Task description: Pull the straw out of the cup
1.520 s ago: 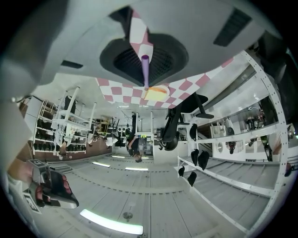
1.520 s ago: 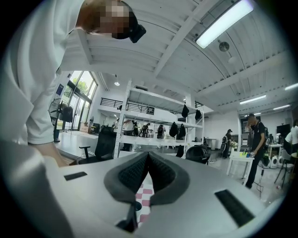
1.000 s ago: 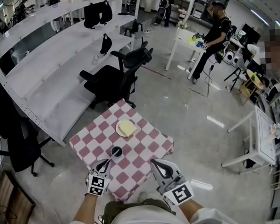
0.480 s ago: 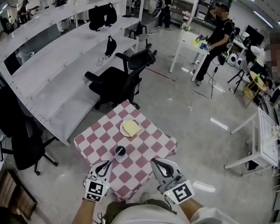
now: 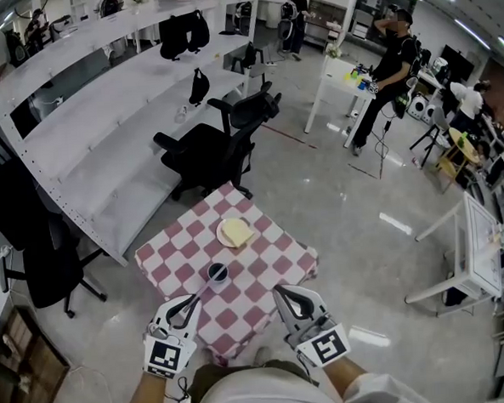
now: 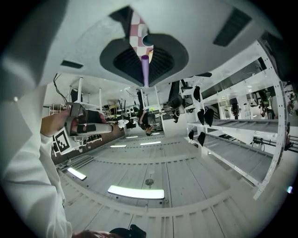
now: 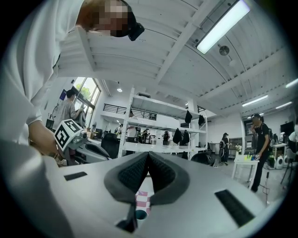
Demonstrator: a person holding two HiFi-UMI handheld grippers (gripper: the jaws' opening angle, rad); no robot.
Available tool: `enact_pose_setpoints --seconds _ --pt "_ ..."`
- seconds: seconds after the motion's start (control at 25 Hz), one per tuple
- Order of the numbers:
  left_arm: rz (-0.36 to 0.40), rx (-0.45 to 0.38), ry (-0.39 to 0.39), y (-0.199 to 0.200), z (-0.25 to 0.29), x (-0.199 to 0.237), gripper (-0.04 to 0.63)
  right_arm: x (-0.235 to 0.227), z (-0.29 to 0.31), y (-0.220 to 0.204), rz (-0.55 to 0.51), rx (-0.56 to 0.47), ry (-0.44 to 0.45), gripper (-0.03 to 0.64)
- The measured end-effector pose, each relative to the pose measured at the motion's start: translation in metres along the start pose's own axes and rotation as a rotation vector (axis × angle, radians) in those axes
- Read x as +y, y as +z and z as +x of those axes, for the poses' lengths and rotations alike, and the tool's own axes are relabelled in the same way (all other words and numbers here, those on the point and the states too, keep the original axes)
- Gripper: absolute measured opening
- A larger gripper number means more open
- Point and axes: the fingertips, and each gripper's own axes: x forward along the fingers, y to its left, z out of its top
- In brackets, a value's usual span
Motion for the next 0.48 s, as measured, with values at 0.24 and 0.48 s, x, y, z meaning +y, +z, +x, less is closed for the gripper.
enact_pose_setpoints --seconds 0.24,0.48 --pt "0.002 -0.028 0.012 0.024 -0.020 -0.003 0.031 -0.001 -0.001 0.004 0.001 -0.010 -0.007 0.003" --pt "-0.016 -0.065 0.017 0.045 -0.036 -0.003 0.031 0.000 0.001 0.005 -0.002 -0.010 -0.006 0.003"
